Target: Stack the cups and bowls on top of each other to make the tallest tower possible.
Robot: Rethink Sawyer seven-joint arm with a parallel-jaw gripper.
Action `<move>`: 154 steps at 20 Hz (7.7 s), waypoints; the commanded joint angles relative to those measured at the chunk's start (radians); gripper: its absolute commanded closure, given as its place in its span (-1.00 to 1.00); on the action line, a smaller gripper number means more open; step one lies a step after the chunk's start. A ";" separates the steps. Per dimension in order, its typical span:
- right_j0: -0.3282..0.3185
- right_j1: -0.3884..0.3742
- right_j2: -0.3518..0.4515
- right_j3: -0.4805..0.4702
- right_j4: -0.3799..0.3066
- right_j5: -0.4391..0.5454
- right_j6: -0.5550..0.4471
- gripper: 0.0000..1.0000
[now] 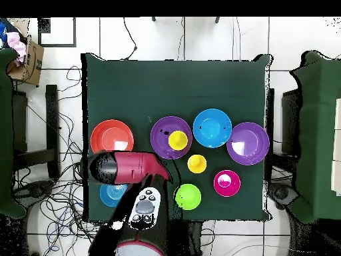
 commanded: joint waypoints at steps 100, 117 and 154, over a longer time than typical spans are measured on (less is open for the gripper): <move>-0.152 0.284 0.141 -0.376 -0.146 -0.002 -0.031 1.00; -0.169 0.338 0.148 -0.352 -0.164 -0.096 -0.007 1.00; -0.205 0.214 0.232 -0.207 -0.118 -0.031 0.017 -1.00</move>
